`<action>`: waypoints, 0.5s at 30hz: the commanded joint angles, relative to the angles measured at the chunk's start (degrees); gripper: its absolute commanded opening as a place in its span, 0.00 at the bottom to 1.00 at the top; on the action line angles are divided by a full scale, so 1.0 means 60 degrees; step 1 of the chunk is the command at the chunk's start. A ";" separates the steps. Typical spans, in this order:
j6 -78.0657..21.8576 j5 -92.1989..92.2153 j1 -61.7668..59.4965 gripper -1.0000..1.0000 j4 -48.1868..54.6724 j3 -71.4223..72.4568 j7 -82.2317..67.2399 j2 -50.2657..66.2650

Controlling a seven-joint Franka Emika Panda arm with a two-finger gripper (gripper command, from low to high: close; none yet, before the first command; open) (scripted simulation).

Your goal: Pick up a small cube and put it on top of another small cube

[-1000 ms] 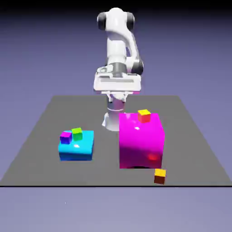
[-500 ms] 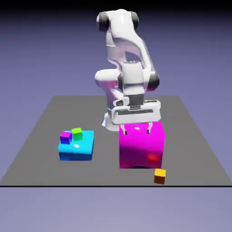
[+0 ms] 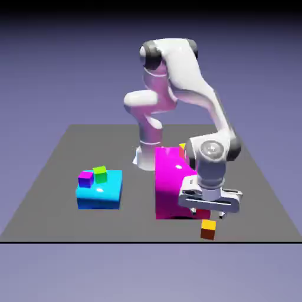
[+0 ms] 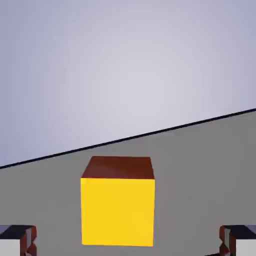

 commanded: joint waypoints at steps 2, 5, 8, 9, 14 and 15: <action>0.0736 0.0086 0.0018 0.50 -0.0042 0.0067 -0.0075 0.0691; 0.1310 0.0153 0.0033 0.00 -0.0075 0.0120 -0.0133 0.1231; 0.0574 0.0067 0.0014 0.00 -0.0033 0.0052 -0.0058 0.0539; 0.0206 0.0024 0.0005 0.00 -0.0012 0.0019 -0.0021 0.0194; -0.0540 0.0169 -0.0426 0.00 -0.0638 0.1165 -0.1561 -0.1292; -0.0692 0.0179 -0.0501 0.00 -0.0808 0.1401 -0.1961 -0.1638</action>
